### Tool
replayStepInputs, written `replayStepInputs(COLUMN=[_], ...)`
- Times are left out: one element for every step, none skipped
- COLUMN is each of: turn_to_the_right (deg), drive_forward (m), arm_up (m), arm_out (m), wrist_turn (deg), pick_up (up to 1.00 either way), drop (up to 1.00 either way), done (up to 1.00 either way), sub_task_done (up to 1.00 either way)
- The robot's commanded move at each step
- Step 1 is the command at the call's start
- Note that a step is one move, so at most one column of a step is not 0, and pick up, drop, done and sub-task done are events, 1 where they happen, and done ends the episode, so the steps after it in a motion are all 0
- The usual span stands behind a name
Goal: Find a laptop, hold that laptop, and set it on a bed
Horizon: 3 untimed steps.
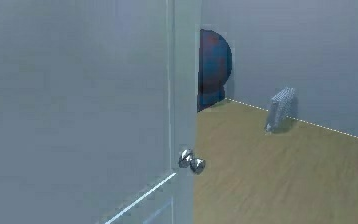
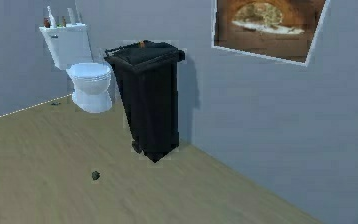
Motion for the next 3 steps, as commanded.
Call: replayStepInputs(turn_to_the_right=[33.0,0.0,9.0], drive_forward=[0.0,0.3,0.0], arm_up=[0.0,0.0,0.0], arm_out=[0.0,0.0,0.0], wrist_turn=[0.0,0.0,0.0], pick_up=[0.0,0.0,0.0], drop=[0.0,0.0,0.0], done=[0.0,0.0,0.0], sub_task_done=[0.0,0.0,0.0])
